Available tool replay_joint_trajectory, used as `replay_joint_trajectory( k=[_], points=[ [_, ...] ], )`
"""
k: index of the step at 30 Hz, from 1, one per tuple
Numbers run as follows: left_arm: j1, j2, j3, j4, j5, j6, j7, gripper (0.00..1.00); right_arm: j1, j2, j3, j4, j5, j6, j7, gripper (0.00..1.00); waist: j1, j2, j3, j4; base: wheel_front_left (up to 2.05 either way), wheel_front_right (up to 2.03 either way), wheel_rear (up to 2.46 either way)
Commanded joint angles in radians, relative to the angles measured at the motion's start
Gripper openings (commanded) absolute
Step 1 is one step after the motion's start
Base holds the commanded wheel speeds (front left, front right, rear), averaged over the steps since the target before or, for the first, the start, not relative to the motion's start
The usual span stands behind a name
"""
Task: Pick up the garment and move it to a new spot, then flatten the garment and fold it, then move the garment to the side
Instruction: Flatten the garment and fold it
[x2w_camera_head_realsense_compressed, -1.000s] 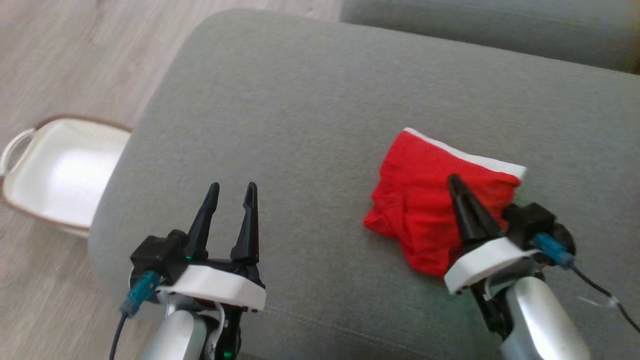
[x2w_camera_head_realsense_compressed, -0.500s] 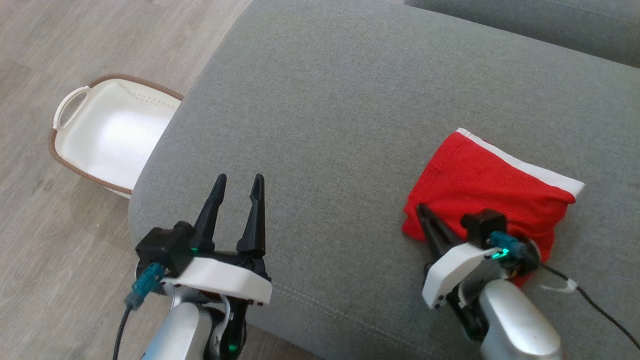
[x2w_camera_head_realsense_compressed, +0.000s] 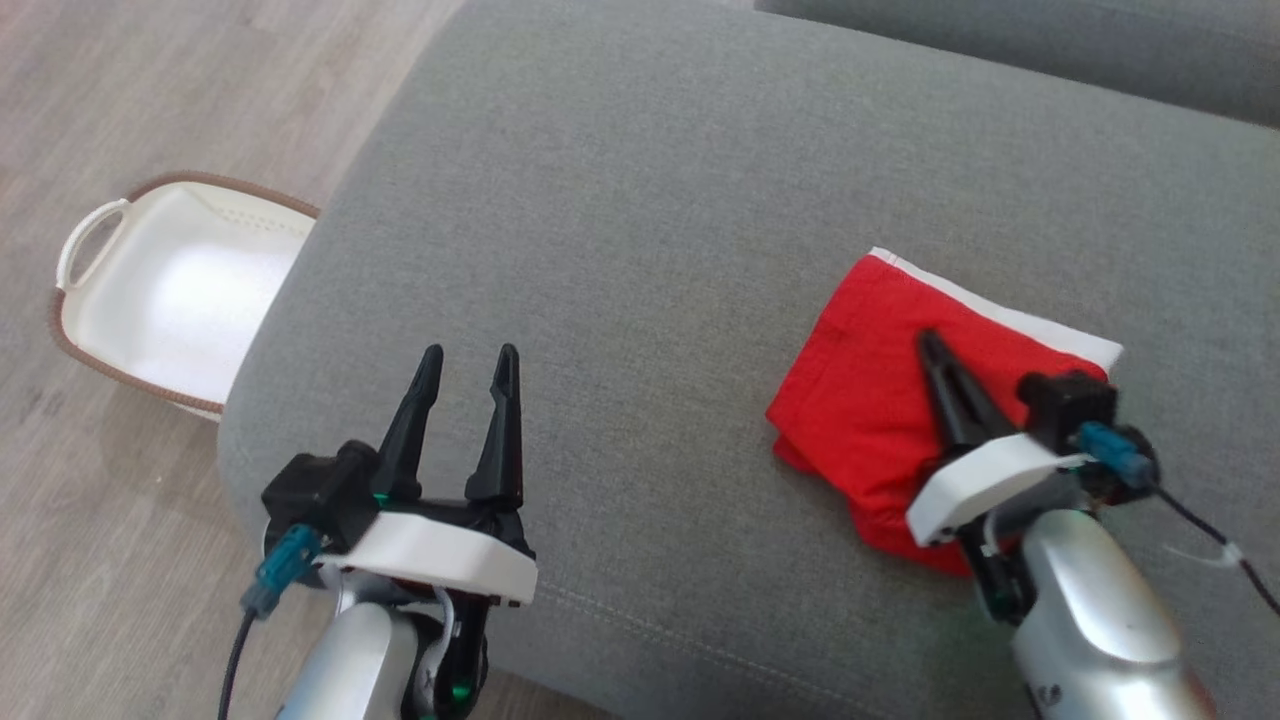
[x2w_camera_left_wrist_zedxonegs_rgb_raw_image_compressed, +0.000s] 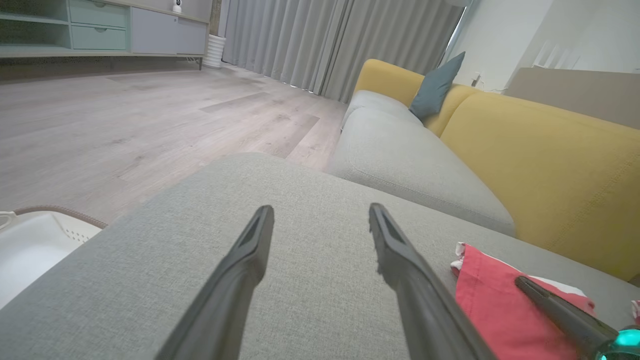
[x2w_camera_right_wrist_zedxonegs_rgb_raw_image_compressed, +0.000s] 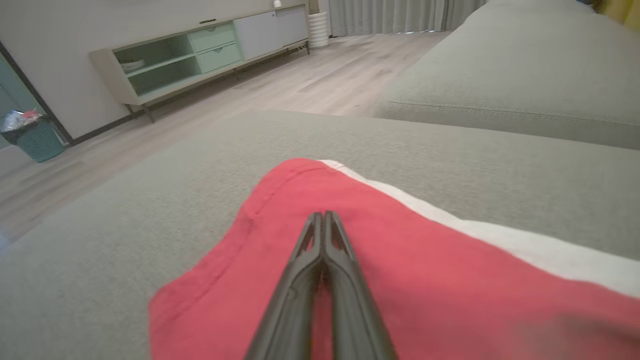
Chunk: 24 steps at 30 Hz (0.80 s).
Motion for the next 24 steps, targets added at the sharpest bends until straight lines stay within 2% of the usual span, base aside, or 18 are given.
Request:
replay_joint_trajectory(
  k=[1, 10, 16, 20, 24],
  points=[
    [-0.045, 0.002, 0.030, -0.040, 0.007, -0.001, -0.012, 1.00, -0.024, -0.001, -0.018, -0.014, -0.030, -0.001, -0.015, 0.00, 0.0000, 0.0000, 0.015, -0.009, 0.00, 0.00, 0.00],
    [-0.071, 0.002, 0.012, -0.042, 0.006, -0.005, -0.012, 1.00, -0.090, 0.011, -0.117, 0.088, -0.090, -0.001, -0.023, 0.00, 0.0000, 0.0000, 0.070, -0.009, 0.00, 0.00, 0.00],
    [-0.082, 0.002, 0.023, -0.036, 0.013, -0.005, -0.012, 1.00, -0.127, 0.018, -0.090, 0.195, -0.094, -0.001, -0.032, 0.00, 0.0000, 0.0000, 0.081, -0.016, 0.00, 0.00, 0.00],
    [-0.079, 0.002, 0.031, -0.029, 0.018, -0.008, -0.012, 1.00, -0.135, 0.022, -0.074, 0.195, -0.068, -0.001, -0.047, 0.00, 0.0000, 0.0000, 0.054, -0.049, 0.00, 0.00, 0.00],
    [-0.070, 0.002, 0.040, -0.028, 0.024, -0.009, -0.012, 1.00, -0.123, 0.025, -0.063, 0.141, -0.040, -0.001, -0.054, 0.00, 0.0000, 0.0000, 0.007, -0.096, 0.00, 0.00, 0.00]
  ],
)
